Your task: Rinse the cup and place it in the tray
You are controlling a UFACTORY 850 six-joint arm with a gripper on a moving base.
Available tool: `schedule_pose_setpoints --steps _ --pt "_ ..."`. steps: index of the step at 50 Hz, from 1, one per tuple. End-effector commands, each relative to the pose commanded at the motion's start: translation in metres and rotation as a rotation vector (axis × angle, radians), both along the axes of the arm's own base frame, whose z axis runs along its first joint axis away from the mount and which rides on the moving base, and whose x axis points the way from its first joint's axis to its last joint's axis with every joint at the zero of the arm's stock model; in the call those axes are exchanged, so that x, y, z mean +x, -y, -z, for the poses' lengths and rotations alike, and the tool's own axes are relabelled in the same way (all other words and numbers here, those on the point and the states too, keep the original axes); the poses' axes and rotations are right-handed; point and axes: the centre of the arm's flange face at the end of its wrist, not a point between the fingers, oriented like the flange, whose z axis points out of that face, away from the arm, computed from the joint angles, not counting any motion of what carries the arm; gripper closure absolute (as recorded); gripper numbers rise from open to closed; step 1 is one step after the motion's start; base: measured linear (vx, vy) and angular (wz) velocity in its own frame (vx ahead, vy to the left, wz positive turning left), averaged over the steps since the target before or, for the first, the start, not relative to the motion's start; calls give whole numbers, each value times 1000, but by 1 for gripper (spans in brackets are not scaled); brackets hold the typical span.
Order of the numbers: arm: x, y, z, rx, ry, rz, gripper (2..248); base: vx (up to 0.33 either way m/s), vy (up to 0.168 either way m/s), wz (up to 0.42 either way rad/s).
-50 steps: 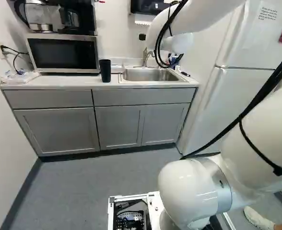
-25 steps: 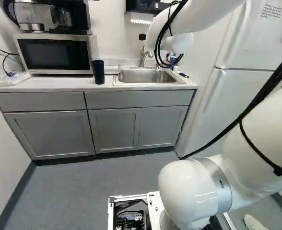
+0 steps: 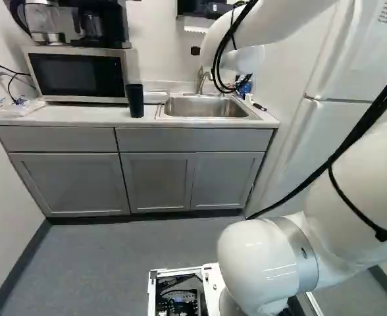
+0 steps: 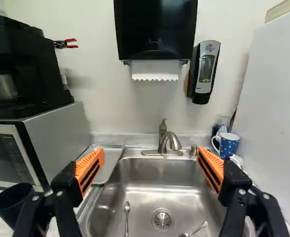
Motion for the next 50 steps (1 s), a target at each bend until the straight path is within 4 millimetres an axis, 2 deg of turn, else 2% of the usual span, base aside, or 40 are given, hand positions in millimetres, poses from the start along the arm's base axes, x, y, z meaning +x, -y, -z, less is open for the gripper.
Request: schedule_pose_setpoints --steps 50 --pt "0 0 0 0 0 0 3 108 -74 145"
